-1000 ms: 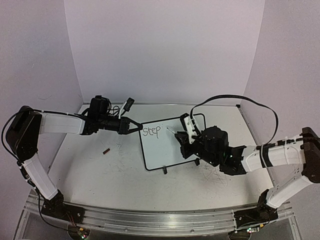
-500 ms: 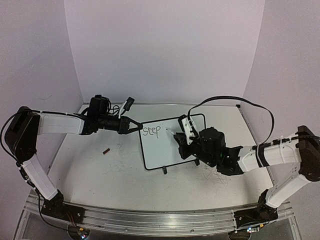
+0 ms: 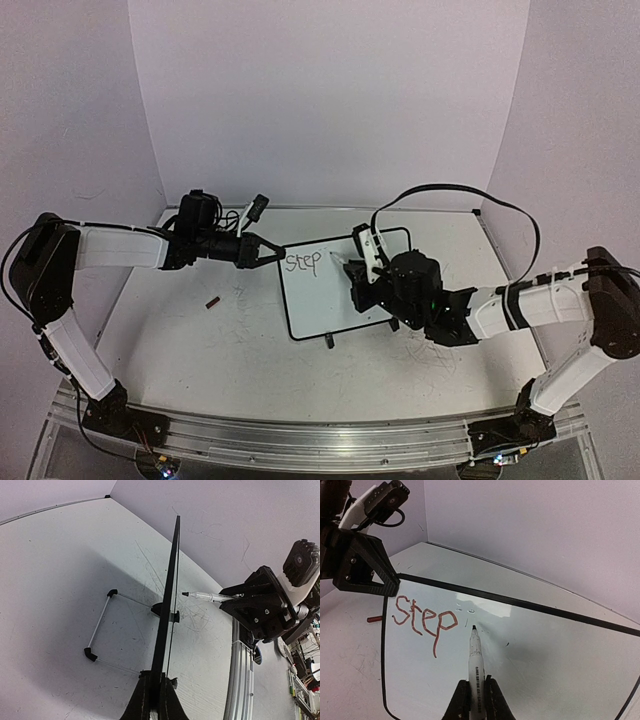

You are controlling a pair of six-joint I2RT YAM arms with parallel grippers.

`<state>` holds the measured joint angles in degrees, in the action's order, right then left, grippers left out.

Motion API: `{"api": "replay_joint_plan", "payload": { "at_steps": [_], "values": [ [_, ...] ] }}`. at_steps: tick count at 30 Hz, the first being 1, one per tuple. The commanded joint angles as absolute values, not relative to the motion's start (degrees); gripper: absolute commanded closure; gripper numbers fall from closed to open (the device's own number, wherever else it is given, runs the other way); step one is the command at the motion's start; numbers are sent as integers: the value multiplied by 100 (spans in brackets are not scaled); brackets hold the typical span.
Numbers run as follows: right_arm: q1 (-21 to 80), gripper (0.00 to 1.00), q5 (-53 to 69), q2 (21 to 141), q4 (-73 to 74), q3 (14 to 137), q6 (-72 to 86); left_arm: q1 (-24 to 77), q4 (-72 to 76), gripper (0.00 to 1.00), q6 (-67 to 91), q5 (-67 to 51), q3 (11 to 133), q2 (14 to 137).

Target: Write a sentence on the whiteboard

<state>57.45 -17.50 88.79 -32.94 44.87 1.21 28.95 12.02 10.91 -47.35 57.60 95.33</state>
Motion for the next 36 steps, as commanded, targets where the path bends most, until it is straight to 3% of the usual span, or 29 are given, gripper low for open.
{"api": "replay_joint_plan", "payload": {
  "at_steps": [1,22,36],
  "values": [
    [5739,100,-1886,8974,-3395,4754,206,2856,1252,100,984,-4521,5816,9368],
    [5738,100,-2208,9374,-3207,5063,262,2900,1241,100,984,-4527,5811,9358],
    [5736,100,-1592,8791,-3468,4470,268,2900,1231,100,966,-4496,5804,9323]
  ]
}}
